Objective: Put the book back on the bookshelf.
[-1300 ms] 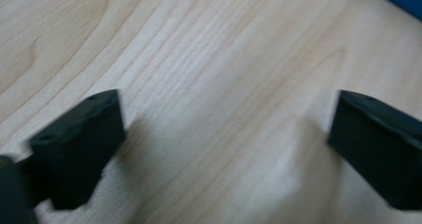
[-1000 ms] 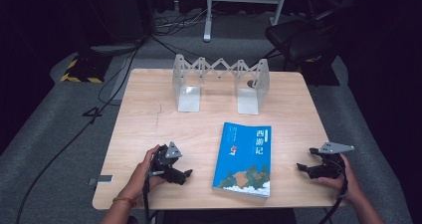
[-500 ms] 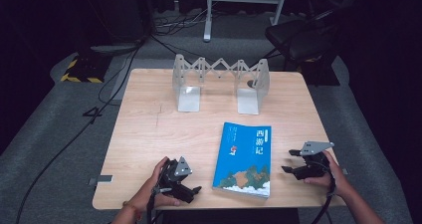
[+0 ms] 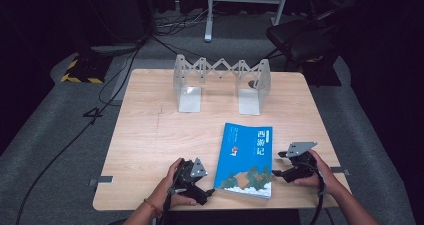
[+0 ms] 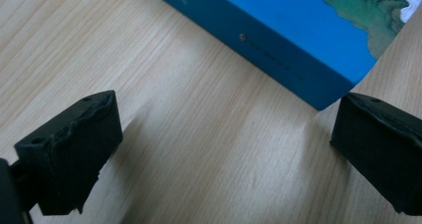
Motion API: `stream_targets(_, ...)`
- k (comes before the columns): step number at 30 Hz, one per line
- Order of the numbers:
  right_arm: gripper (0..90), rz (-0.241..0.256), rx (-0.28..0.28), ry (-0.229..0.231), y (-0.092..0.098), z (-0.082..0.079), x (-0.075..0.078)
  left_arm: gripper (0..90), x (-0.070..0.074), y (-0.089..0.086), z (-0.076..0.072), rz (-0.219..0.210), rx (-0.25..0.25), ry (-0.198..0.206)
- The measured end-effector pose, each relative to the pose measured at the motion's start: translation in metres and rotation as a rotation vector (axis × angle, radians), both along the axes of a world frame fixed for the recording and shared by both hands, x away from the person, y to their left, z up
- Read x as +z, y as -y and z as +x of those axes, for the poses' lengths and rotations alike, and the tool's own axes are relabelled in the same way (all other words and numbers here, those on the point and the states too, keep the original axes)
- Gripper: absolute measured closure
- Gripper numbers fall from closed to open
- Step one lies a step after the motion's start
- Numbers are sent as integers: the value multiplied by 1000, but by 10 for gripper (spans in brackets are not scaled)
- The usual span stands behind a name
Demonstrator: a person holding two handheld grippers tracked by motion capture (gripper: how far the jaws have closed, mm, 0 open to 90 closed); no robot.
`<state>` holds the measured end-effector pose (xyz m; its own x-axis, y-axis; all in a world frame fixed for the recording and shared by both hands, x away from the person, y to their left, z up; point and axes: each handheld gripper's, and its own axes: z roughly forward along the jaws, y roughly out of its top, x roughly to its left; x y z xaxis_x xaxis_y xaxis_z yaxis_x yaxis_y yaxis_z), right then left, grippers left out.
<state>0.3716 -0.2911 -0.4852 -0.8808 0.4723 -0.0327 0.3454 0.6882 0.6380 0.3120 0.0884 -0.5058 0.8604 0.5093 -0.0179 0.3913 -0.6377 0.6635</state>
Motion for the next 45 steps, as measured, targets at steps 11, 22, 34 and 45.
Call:
stream_targets(11,245,3,4,0,-2,-1,-3,0,0,0,2,-1,-15,4)
stream_targets(22,238,15,-54,18,-9,3,-3,0,0,-13,33,2,48,-4)
stream_targets(34,251,-2,-27,19,-11,2,-2,1,0,-14,38,0,31,-1)
stream_targets(45,249,45,-37,40,-12,3,4,6,0,-14,37,4,37,5)
